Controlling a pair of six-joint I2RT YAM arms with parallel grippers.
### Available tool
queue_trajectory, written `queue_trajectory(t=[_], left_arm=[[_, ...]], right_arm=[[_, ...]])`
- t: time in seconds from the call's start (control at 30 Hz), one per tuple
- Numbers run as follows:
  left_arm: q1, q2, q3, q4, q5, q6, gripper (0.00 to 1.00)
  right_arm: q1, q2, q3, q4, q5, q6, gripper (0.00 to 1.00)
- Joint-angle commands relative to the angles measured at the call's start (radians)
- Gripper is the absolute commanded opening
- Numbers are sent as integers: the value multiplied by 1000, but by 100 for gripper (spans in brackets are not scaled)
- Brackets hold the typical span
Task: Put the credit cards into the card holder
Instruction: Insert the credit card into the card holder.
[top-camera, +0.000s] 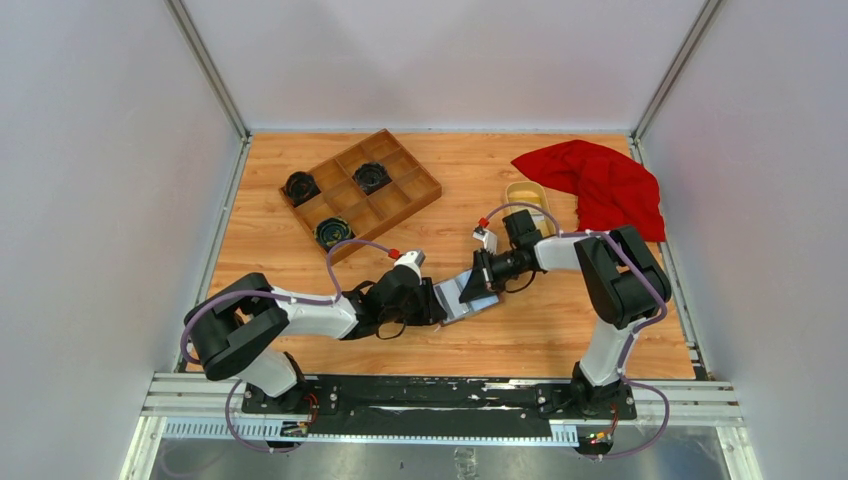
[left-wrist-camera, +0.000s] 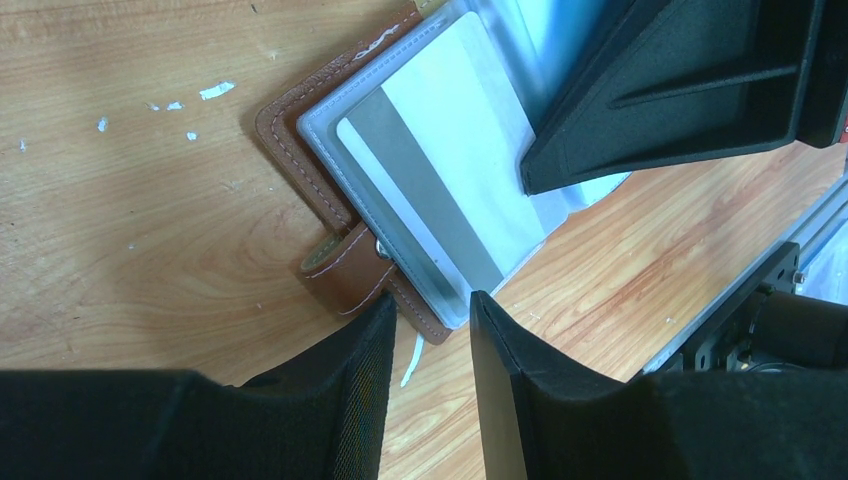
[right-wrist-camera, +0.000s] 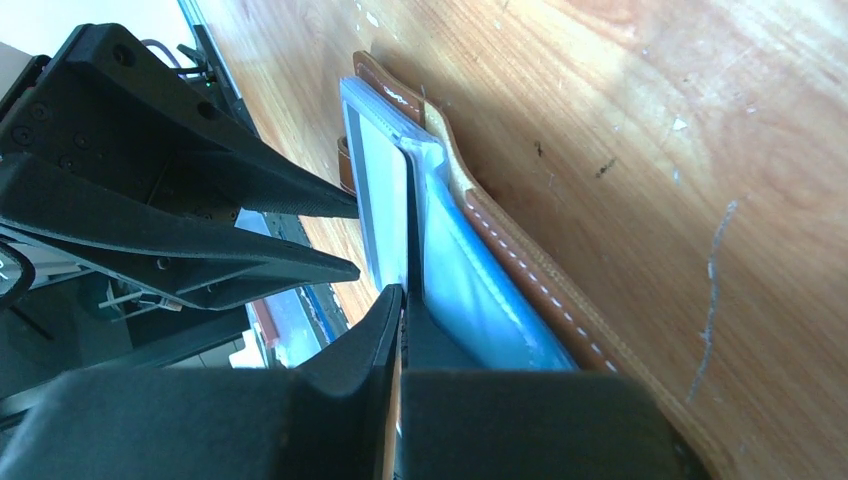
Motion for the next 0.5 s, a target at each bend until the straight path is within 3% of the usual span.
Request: queue_trajectory(t=[0.0, 0.07, 0.47], left_arm=[[-16, 22, -20, -93, -11, 30, 40], [-16, 11, -24, -91, -13, 33, 40], [-16, -145, -78, -90, -43, 81, 44]], right_arm=[[34, 13, 23, -74, 12, -50, 1], [35, 15, 35, -95, 12, -68, 9], [52, 0, 151, -300, 54, -278, 34]])
